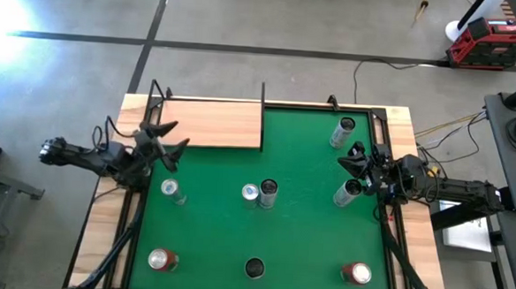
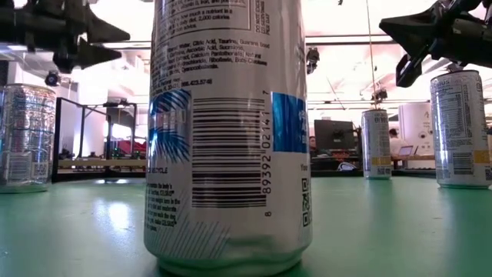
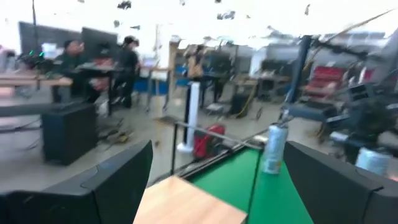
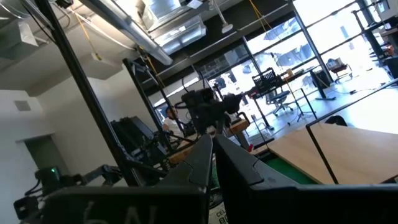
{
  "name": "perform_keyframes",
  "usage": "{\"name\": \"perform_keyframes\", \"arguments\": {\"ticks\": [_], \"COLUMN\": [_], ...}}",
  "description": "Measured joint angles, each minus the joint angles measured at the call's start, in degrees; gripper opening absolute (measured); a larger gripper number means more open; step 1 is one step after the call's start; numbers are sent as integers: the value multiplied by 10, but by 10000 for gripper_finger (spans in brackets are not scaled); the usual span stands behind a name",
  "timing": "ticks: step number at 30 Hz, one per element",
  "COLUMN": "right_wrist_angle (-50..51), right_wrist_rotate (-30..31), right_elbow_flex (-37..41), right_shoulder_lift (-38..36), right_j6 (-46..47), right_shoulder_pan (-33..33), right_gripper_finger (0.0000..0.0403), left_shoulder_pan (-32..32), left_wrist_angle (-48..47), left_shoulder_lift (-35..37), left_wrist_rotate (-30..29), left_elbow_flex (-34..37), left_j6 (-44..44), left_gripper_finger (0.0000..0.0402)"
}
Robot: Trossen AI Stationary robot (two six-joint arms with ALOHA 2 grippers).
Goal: Place canned beverage on shelf
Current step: Put the left blue soda can on the shelf
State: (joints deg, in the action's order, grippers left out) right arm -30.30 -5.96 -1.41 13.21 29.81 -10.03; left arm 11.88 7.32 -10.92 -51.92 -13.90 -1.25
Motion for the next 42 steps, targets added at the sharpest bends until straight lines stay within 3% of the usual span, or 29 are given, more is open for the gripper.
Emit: {"name": "perform_keyframes", "arguments": {"ticks": [4,13,24,31,42], "right_wrist_angle": [0,0,0,0,0], "right_wrist_rotate": [0,0,0,0,0], "right_elbow_flex": [0,0,0,0,0], "right_shoulder_lift": [0,0,0,0,0], "right_j6": [0,0,0,0,0], "right_shoulder_pan": [0,0,0,0,0], "right_gripper_finger": [13,13,13,13,13], "left_shoulder_pan": [0,-1,-4,-5,-5], "left_wrist_angle": [-163,-565,-889,-959,-960], "left_shoulder_lift": [-67,-270,-497,-571,-602], "left_wrist_rotate": [-40,-51,108,240,343], "left_elbow_flex": [-101,-325,-551,-610,-580], "left_j6": [112,537,861,967,1125], "left_gripper_finger": [348,348,348,348,348]}}
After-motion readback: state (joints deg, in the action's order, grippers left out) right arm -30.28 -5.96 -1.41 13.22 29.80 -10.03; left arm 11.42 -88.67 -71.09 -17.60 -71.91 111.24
